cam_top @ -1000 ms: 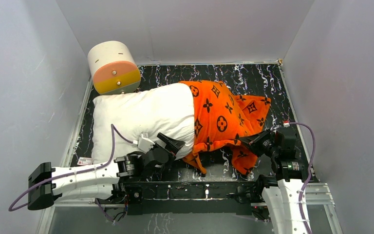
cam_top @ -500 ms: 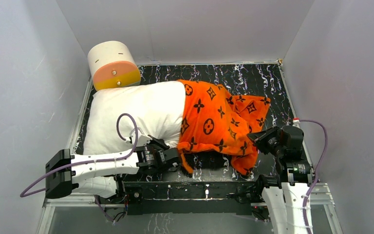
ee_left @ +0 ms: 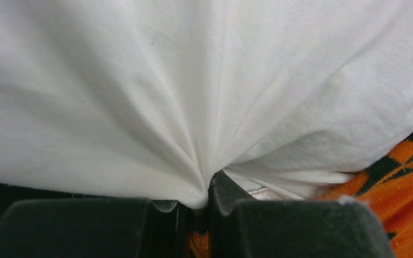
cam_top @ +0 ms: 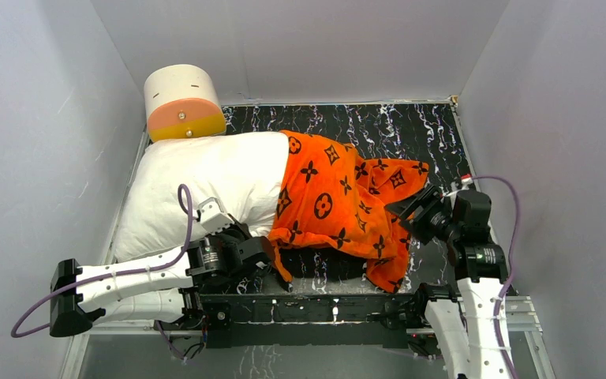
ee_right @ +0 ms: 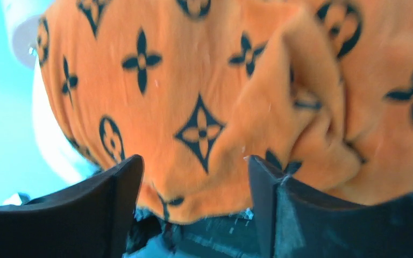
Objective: Remove the pillowcase from the pillow
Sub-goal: Remove the pillow from the pillowcase.
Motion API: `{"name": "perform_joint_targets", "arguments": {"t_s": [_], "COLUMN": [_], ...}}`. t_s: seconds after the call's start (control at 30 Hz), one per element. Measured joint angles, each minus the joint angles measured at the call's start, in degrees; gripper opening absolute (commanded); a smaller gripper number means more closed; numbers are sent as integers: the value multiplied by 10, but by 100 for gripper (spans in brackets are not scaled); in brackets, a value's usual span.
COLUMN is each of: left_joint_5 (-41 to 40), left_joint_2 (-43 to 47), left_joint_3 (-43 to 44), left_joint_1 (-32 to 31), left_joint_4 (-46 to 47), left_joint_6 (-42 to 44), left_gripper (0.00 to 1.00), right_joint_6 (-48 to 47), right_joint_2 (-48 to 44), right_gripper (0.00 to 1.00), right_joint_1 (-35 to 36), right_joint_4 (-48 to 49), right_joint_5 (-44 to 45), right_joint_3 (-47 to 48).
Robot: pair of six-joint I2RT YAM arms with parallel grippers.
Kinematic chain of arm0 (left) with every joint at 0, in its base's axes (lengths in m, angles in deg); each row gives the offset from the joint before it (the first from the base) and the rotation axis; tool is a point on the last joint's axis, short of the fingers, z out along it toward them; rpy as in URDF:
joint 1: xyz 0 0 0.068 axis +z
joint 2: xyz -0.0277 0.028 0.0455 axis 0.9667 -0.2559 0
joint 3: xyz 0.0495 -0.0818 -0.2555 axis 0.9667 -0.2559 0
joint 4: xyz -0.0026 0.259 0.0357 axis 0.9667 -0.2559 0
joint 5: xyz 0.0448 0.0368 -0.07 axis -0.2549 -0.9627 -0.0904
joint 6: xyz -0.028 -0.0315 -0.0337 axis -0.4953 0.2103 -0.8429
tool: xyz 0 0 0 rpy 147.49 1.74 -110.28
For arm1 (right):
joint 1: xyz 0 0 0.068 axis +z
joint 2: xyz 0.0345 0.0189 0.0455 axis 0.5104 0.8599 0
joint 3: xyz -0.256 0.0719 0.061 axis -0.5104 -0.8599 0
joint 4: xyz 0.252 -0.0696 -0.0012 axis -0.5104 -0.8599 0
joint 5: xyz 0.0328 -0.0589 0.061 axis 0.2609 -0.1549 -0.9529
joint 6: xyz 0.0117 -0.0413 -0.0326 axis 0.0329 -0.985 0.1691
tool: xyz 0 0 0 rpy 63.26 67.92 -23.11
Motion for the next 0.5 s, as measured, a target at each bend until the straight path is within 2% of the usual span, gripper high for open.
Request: {"name": "perform_joint_targets", "arguments": {"t_s": [0.07,0.3,0.5], "left_joint_5": [6,15,24], "left_joint_2": [19,27,7], "left_joint_3": [-10,-21,-18], "left_joint_1": [2,2,3], "left_joint_4": [29,73,106], "left_joint_6": [46,120,162], "left_gripper": [0,0,0], "right_joint_6": [19,89,115], "right_joint_2": [-31,-171,-172], "right_gripper": [92,94,95], "right_joint_1": [0,0,0], "right_joint_4": [-5,-52,-50], "right_joint_5": [-63,-182,-227], "right_joint_3": [-44,-123,-172]}}
